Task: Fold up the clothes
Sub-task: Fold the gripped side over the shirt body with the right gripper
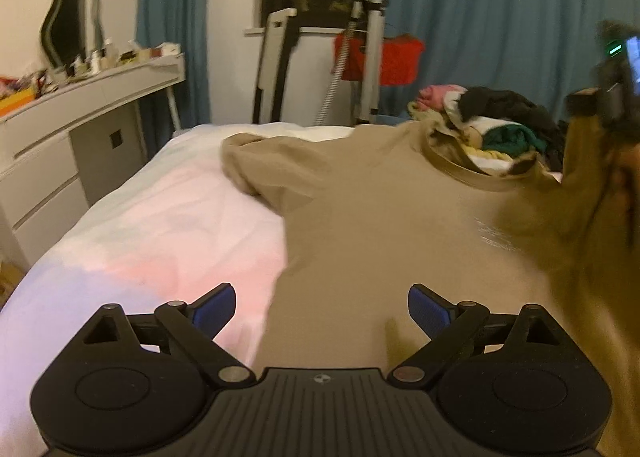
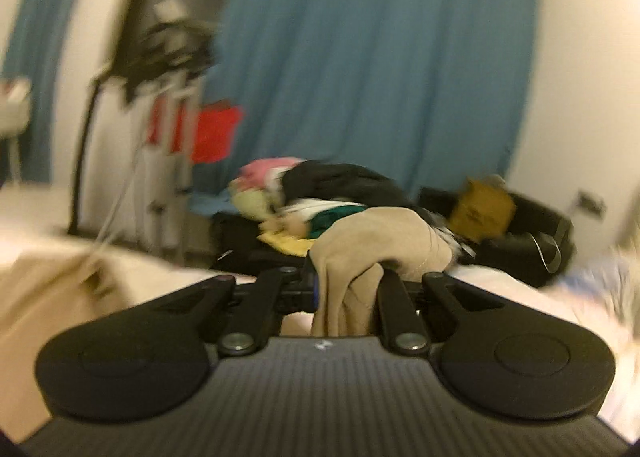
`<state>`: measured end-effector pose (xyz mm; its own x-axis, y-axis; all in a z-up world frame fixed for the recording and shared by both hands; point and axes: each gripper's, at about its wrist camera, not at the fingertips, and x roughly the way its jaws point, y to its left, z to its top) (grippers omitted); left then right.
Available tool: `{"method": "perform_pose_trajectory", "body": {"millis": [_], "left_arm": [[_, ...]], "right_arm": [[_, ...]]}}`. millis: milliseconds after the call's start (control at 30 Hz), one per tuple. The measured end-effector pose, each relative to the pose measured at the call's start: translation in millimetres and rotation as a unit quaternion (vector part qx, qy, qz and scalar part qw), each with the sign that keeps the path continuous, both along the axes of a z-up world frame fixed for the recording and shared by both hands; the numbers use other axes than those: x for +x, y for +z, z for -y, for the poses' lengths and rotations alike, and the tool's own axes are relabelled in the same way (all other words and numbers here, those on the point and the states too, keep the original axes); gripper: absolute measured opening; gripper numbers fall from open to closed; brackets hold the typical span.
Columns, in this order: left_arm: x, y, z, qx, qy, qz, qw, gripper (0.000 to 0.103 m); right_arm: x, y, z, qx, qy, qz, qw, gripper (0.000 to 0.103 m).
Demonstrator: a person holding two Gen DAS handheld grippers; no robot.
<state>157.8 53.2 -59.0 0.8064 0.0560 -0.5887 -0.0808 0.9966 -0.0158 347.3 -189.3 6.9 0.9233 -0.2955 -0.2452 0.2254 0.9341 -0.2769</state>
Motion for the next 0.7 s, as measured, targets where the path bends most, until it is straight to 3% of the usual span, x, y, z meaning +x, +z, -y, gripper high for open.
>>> {"method": "perform_pose_trajectory", "body": {"millis": [100,233,400,433,567,600,700], "left_arm": [[2,1,-16,-0.019,0.023,-0.005,0.9995,0.094],[3,-2,-24,-0.019,0.037,-0.013,0.9990,0.094],[8,-11,-22,-0.021,0.033,-0.019,0.9991,0.094],[9,-13,-22,-0.024,0.032,-0.021,0.9990,0.094],[8,-15,-13,-0.025,0.016,-0.028,0.9992,0.094],[6,-14,-10,-0.023,0.013,-0.027,0.9993,0.094],[1,-11,-7,-0.036,0.008,-0.032,0.9988,0.094]], "right_arm": [[20,-31,-53,-0.033,0.035,-0.037,0.998,0.012],[47,-70,-97,-0.040,0.071,-0.088,0.993,0.012],[63,-80,-105,0.003,0.084,-0.112,0.990,0.017],[65,-79,-101,0.027,0.086,-0.116,0.989,0.021],[45,-62,-80,0.120,0.131,-0.119,0.977,0.073],[34,-56,-77,0.126,0.137,-0.112,0.976,0.078],[-8,-33,-66,0.151,0.152,-0.095,0.972,0.078]]}}
